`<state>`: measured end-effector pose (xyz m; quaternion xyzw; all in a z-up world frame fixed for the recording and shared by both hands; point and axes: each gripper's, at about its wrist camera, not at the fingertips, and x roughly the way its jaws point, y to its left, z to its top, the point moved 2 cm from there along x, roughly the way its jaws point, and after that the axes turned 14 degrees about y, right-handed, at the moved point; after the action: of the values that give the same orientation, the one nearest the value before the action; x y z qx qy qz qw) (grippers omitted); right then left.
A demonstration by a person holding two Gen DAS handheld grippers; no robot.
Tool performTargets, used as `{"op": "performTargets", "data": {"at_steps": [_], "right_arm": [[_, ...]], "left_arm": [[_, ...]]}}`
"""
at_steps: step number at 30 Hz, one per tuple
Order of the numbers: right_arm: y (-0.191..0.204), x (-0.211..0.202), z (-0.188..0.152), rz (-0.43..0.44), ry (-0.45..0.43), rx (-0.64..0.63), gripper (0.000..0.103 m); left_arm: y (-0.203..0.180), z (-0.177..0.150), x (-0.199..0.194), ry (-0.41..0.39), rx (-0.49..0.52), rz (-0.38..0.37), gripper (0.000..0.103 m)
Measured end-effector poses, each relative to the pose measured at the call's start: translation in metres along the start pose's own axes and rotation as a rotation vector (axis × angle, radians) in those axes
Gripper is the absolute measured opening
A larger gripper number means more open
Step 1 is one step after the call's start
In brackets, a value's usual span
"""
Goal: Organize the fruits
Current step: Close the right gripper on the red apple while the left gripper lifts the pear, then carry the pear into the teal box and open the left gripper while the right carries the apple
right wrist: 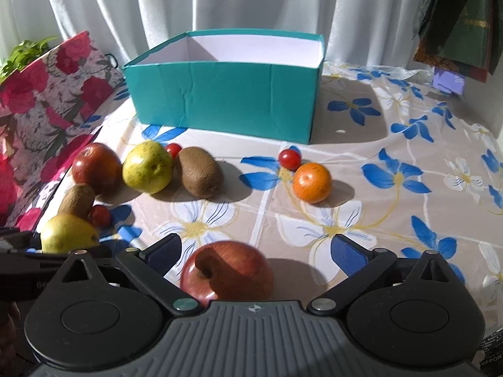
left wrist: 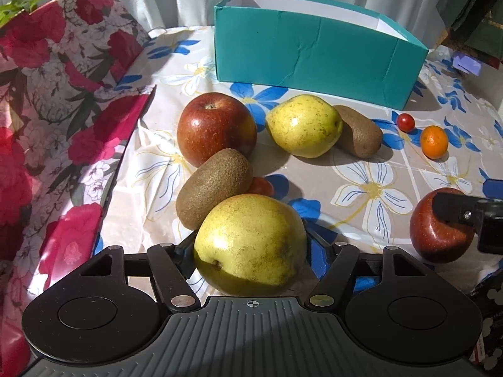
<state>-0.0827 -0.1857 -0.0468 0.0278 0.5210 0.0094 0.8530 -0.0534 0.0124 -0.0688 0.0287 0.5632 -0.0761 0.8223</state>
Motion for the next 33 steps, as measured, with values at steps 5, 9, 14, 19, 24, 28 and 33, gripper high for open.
{"op": "performTargets", "data": {"at_steps": [5,9,14,19,24,28,33], "right_arm": [[0.009,0.01,-0.006,0.015,0.042,-0.019,0.085],[0.014,0.02,-0.009,0.018,0.075,-0.027,0.076],[0.014,0.026,-0.008,0.014,0.083,-0.005,0.073],[0.013,0.024,-0.007,0.02,0.081,0.007,0.072],[0.008,0.011,0.003,0.022,0.031,0.03,0.072],[0.001,-0.003,0.018,0.023,-0.035,0.058,0.072],[-0.006,-0.017,0.034,0.021,-0.115,0.082,0.072]], "left_arm": [[0.004,0.002,-0.007,-0.015,-0.003,-0.004,0.072],[0.007,0.003,-0.011,-0.02,-0.001,-0.004,0.072],[0.012,0.007,-0.017,-0.029,0.003,-0.003,0.072],[0.013,0.018,-0.022,-0.036,0.011,-0.007,0.072],[0.009,0.041,-0.036,-0.077,0.028,-0.02,0.072],[0.0,0.068,-0.049,-0.112,0.051,-0.033,0.072],[-0.013,0.111,-0.058,-0.142,0.061,-0.031,0.072]]}}
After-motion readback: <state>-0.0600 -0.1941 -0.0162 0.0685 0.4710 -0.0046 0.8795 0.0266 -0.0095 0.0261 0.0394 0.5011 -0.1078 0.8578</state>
